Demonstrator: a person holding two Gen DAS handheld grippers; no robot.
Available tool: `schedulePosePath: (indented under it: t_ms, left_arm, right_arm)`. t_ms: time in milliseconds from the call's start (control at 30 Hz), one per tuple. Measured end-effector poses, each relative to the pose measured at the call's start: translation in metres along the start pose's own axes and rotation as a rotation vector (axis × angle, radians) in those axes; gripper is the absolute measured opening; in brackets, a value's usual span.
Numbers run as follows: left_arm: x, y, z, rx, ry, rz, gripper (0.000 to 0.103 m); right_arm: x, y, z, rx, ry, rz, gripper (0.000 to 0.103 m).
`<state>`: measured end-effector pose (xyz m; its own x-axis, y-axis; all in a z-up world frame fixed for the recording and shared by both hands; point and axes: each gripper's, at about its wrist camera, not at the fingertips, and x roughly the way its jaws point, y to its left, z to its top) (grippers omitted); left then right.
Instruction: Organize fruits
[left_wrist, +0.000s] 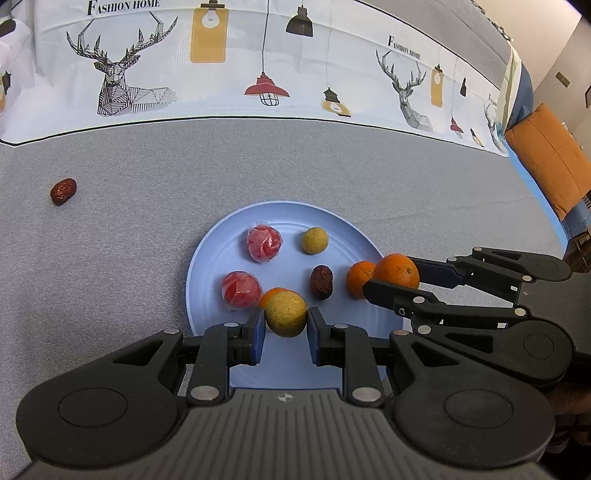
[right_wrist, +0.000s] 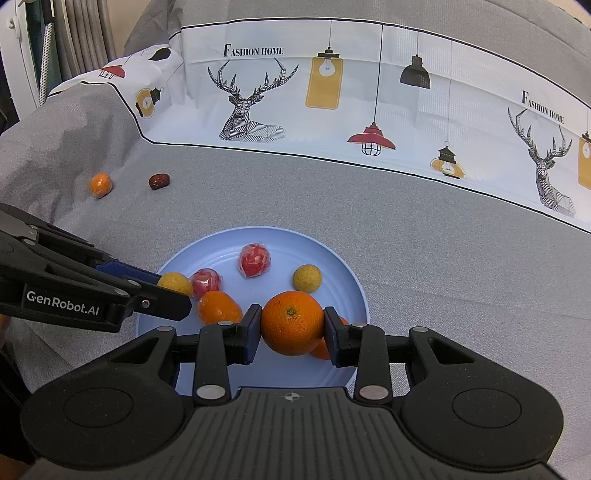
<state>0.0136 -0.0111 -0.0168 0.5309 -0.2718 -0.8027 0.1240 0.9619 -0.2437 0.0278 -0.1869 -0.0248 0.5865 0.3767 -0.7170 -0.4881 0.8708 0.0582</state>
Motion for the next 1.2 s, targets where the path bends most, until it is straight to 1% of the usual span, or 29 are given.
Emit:
schedulePosePath:
  t_ms: [267, 300, 333, 367, 433, 600, 767, 867, 967, 1000, 1067, 1100, 1200]
  left_arm:
    - [0.0, 0.0, -0.001, -0.006, -0.001, 0.005, 0.026]
    - [0.0, 0.001, 0.0, -0.012, -0.001, 0.009, 0.031]
    - [0.0, 0.002, 0.0, -0.021, -0.001, 0.009, 0.042]
    - [-0.001, 0.004, 0.0, -0.032, -0.005, 0.008, 0.046]
    - [-0.003, 0.005, 0.001, -0.043, -0.013, 0.01, 0.048]
    - [-0.004, 0.006, 0.002, -0.049, -0.022, 0.027, 0.048]
    - [-0.013, 0.014, 0.006, -0.089, -0.067, 0.062, 0.048]
    - [-0.021, 0.022, 0.009, -0.118, -0.105, 0.116, 0.043]
    - [-0.031, 0.028, 0.012, -0.126, -0.144, 0.192, 0.032]
    - [-0.035, 0.031, 0.014, -0.13, -0.157, 0.213, 0.027]
    - [-0.044, 0.036, 0.017, -0.139, -0.189, 0.252, 0.024]
    - [-0.049, 0.039, 0.018, -0.144, -0.207, 0.272, 0.02]
    - [-0.066, 0.052, 0.024, -0.158, -0.267, 0.354, 0.019]
  right_arm:
    - [-0.001, 0.0, 0.001, -0.001, 0.002, 0.0, 0.037]
    - [0.0, 0.0, 0.001, -0.002, 0.004, -0.002, 0.038]
    - [0.0, 0.0, 0.001, -0.006, 0.008, -0.005, 0.038]
    - [0.002, 0.0, 0.001, -0.009, 0.015, -0.014, 0.039]
    - [0.003, 0.001, 0.001, -0.019, 0.019, -0.039, 0.059]
    - [0.002, -0.003, 0.003, 0.0, 0.004, -0.045, 0.062]
    - [0.001, -0.004, 0.005, 0.009, -0.008, -0.057, 0.063]
    - [0.0, -0.004, 0.006, 0.013, -0.015, -0.064, 0.063]
    - [0.001, -0.005, 0.008, 0.018, -0.022, -0.075, 0.063]
    - [0.001, -0.004, 0.008, 0.02, -0.025, -0.078, 0.063]
    - [0.001, -0.004, 0.01, 0.023, -0.034, -0.082, 0.063]
    - [0.001, -0.003, 0.01, 0.025, -0.04, -0.084, 0.063]
    - [0.001, 0.0, 0.013, 0.027, -0.062, -0.088, 0.061]
